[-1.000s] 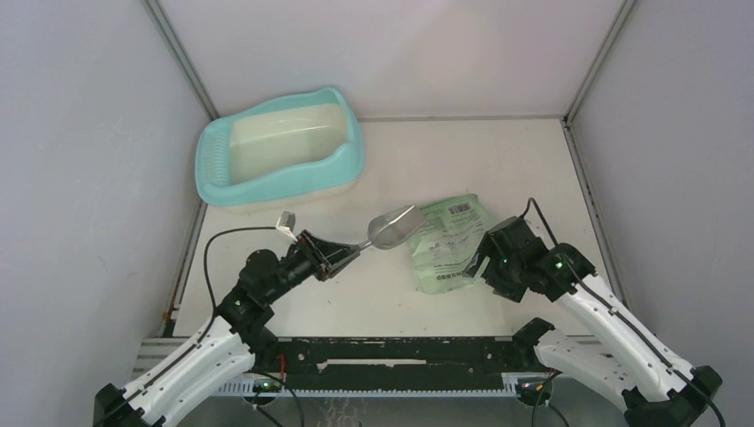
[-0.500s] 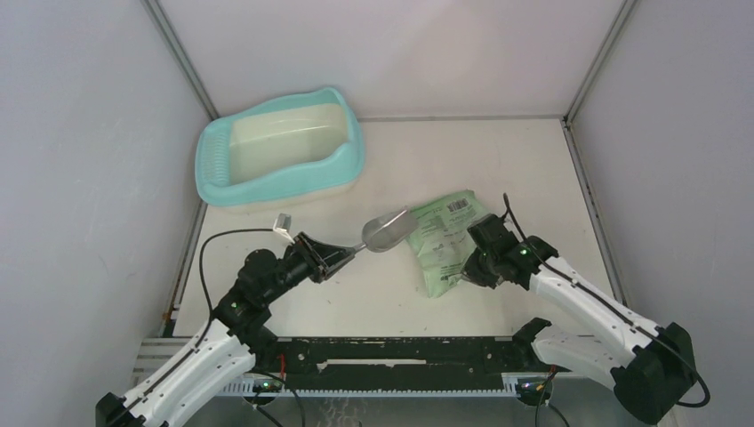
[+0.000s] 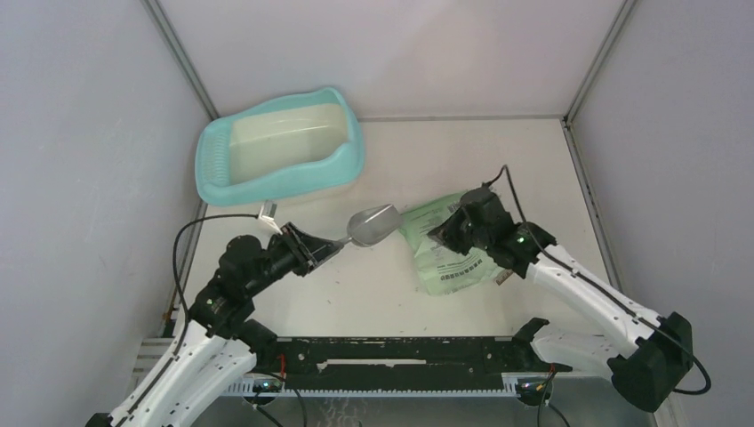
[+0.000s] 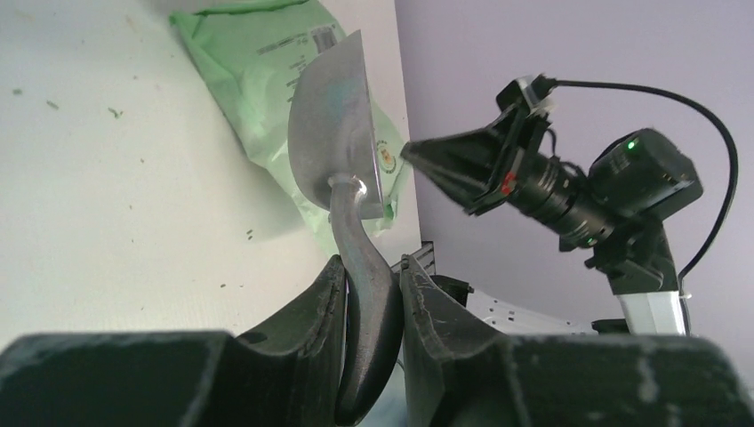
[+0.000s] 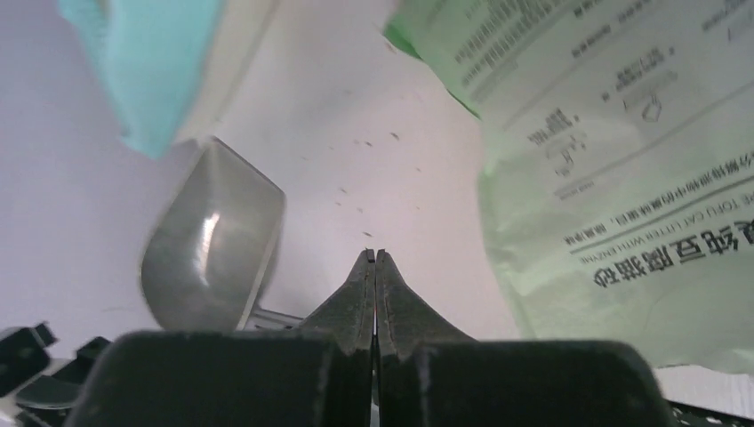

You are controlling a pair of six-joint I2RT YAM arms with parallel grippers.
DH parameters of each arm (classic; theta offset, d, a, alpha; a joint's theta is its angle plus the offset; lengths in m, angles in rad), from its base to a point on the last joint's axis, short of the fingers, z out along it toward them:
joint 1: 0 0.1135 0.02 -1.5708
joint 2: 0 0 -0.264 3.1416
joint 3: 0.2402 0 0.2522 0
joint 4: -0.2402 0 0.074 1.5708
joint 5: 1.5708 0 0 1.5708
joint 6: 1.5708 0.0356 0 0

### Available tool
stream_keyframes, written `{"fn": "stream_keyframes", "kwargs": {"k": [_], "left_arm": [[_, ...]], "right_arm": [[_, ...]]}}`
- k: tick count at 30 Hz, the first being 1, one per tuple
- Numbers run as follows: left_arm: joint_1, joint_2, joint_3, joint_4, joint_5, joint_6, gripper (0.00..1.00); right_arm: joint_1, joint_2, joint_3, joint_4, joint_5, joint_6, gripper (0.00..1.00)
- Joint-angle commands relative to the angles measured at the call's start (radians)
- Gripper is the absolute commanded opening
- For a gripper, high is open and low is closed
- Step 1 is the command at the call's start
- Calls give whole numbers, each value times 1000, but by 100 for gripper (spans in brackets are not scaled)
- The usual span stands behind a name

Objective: Fill the litter box with clean litter
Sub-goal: Adjust the cat litter bag at the center of the board.

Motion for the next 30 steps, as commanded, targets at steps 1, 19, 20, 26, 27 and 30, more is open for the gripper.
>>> {"fn": "stream_keyframes", "kwargs": {"k": [1,19,20,26,27,30], "left_arm": [[7,26,129,-74,46,131,17],[6,-22,230,-370,-127,252,17],[6,-33,226,-379,-130,249,17],[7,-76,211,-409,-130,240,17],[7,-78,211,-410,-127,240,17],[6,-79,211,-410,-123,239,17]], "right_arm": [[-97,-38,85,40,-71,-89,0],[118,827,847,-466,360,-787,63],[122,863,872,-488,386,-784,63],[85,1047,948,-595,454,-767,59],[74,1061,952,-610,466,-769,59],[34,1123,980,-643,496,-755,55]]}}
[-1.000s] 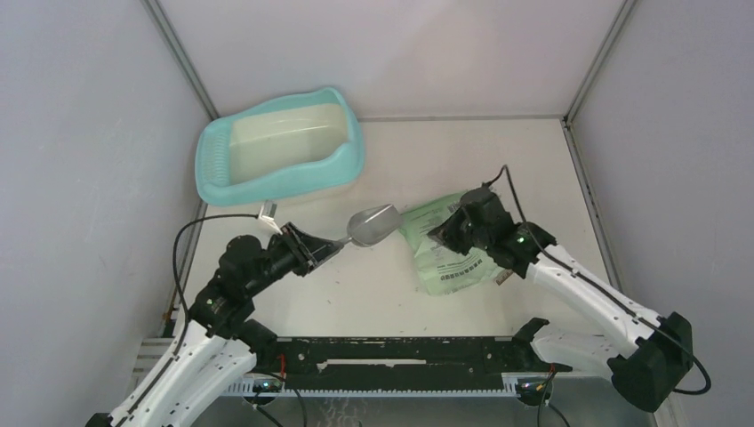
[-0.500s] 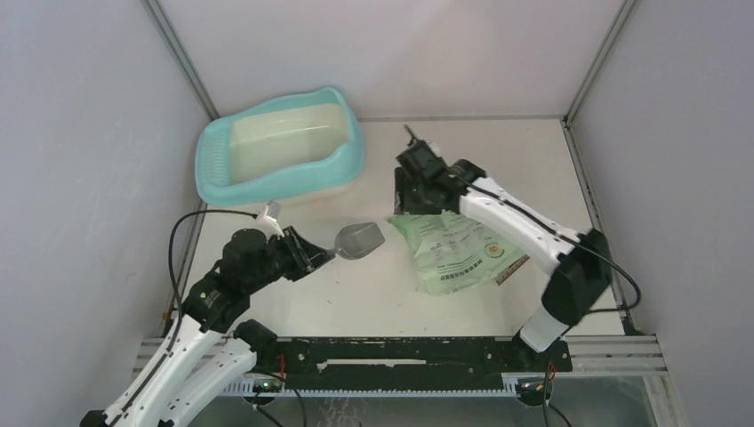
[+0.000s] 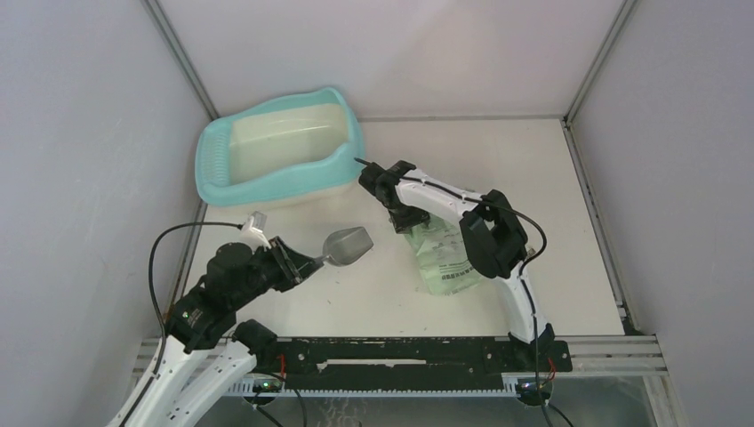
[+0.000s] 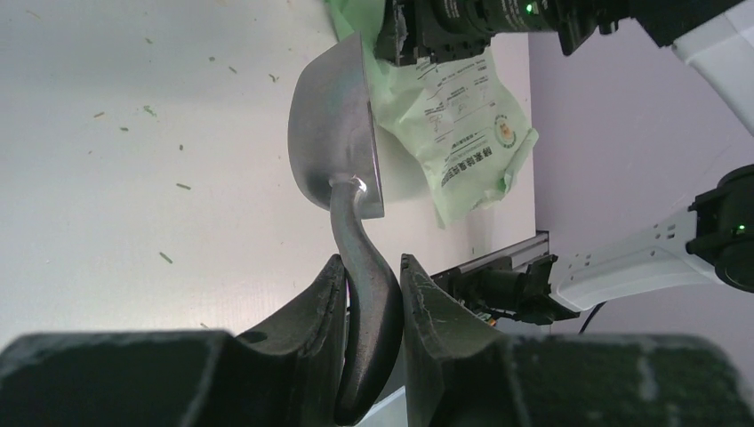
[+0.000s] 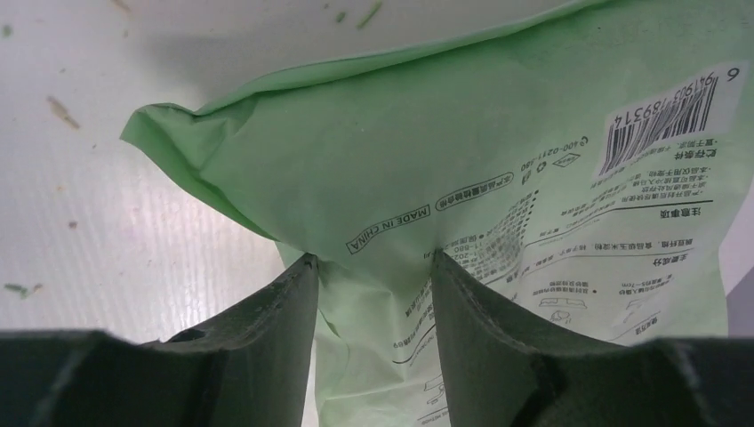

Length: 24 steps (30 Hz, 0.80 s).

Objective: Fill the litter box with clean litter
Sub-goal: Adjust the cat litter bag at the center of the board.

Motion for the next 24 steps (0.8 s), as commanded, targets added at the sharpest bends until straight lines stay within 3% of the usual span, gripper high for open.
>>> {"fn": "stream_keyframes", "kwargs": {"k": [1,6,14,19,24], "left_arm": [[7,-9,43,35,0,13,17],[7,11,55,42,5,21,17],[7,36,69,51,8,23,17],[6,52,75,54,14,25,17],[6,67,81,62,21,32,18]], "right_arm": [[-68,54,75,-100,128,0,55],[-132,80,145,-70,137,12,53],[-292,54,236,8,-44,139,40],[-316,-196,63,194,-195,133,46],[-210,-485,-193,253,-179,-31,49]]}}
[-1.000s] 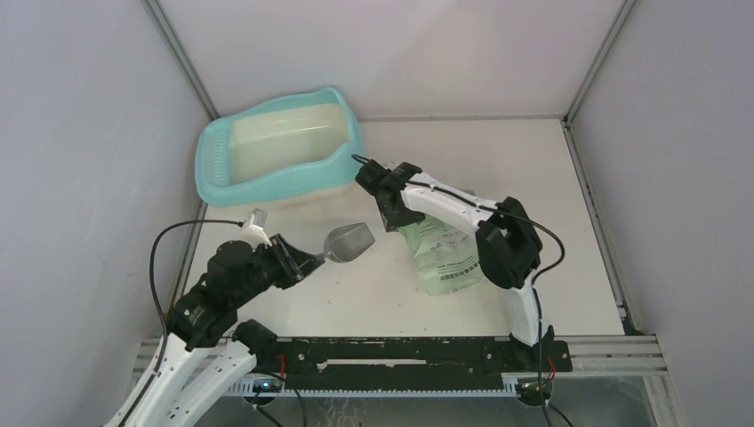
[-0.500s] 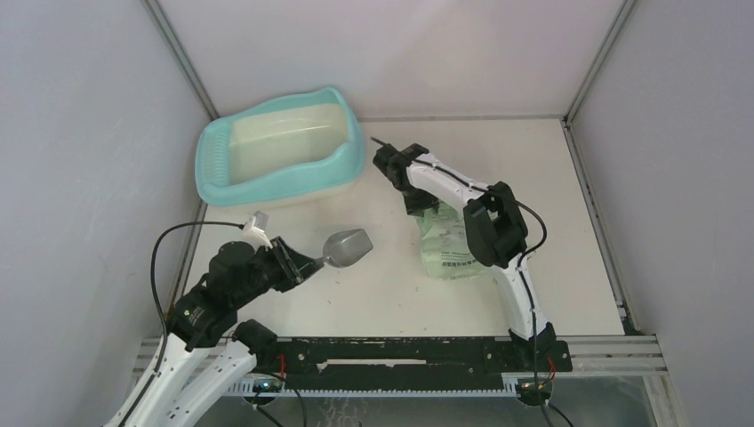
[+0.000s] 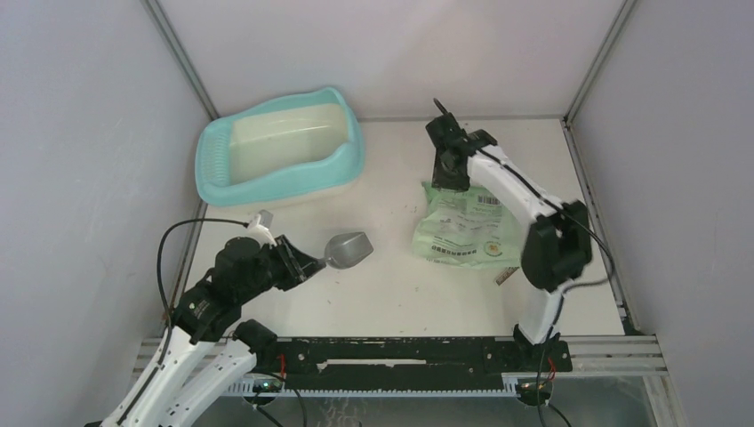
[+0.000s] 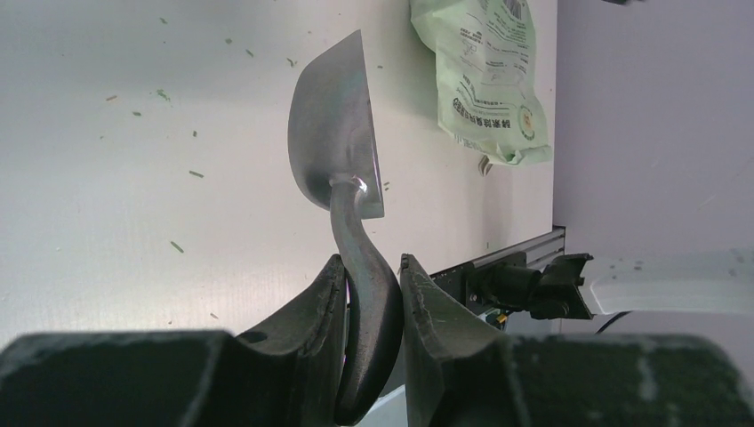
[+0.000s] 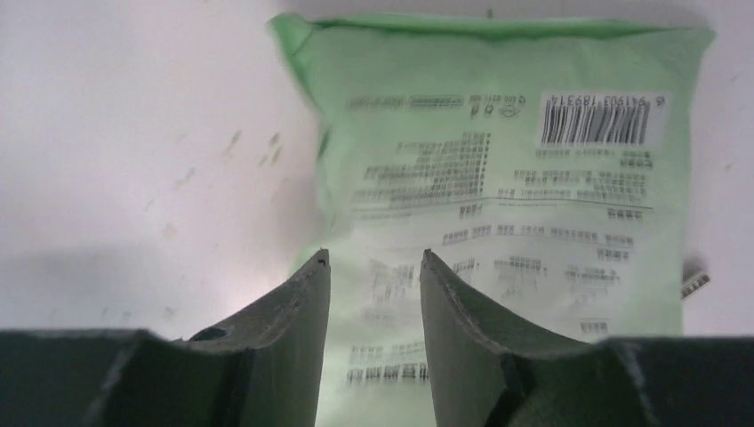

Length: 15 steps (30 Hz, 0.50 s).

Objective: Fill the litter box with clean litter
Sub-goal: Adjust the cat litter bag at the center of the board, then open the cat litter bag at the center of the board.

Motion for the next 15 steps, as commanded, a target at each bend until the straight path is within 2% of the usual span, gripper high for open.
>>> {"fn": "stream_keyframes", "kwargs": {"k": [1,5,9,15], "left_arm": [[6,13,86,75,19,37,17],[6,43,97,77,33,60,17],[6,63,91,98,64,67,17],[7,81,94,104,94,76,17]], "right_arm": [[149,-301,-186,99,11,-148,49],[310,-475,-460,148,78,-210,48],[445,-613,-664,211,130,-241,47],[461,-759,-804,294,160,-313,48]]}}
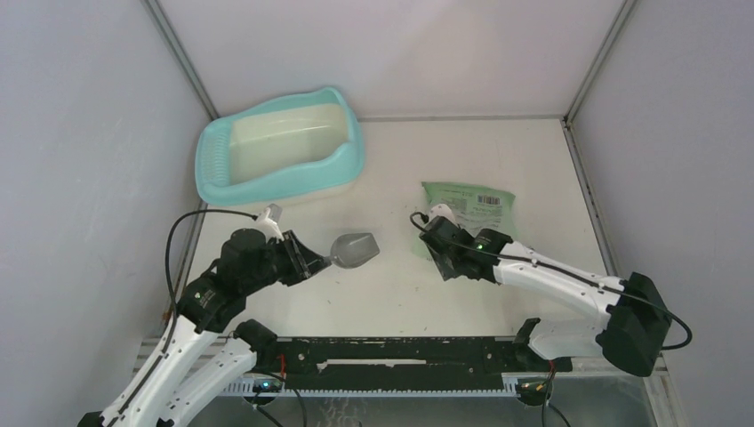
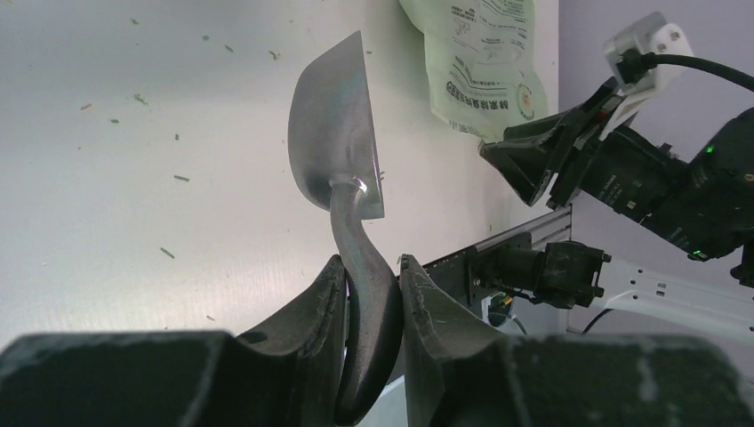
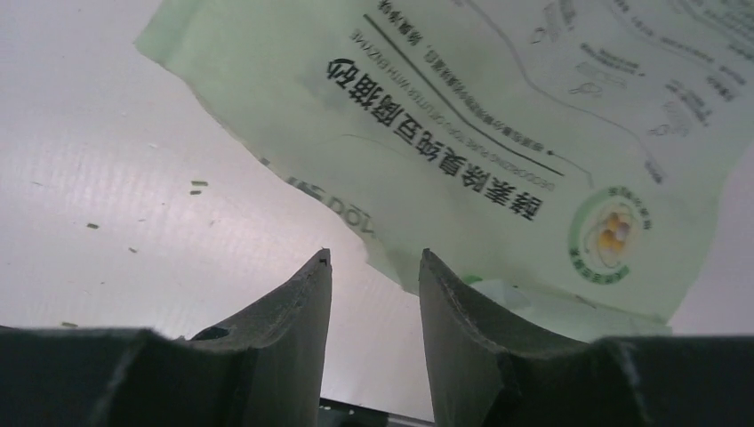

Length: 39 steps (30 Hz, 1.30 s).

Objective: Fill the litter box with clean litter
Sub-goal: Open the cat litter bag at the center of the board.

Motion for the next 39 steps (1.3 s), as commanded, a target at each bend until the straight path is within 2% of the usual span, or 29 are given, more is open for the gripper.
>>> {"fn": "stream_keyframes", "kwargs": {"k": [1,6,8,13,23,39], "left_arm": [[6,5,67,79,51,30,17],[6,14,72,82,61,31,18],[6,14,72,81,65,31,17],[6,12,65,84,69,31,18],[6,19,61,93,82,34,18],[6,21,60,102,95,39,18]], "right_arm": [[2,-115,-8,122,82,-106,49],[-1,-111,-9,153,66,-200,47],[0,-104,-9,161,46,-223,43],[5,-100,-10,157,19,-228,38],[42,-100,-24,129,-8,-224,41],[37,38,6,100,120,-259,41]]}}
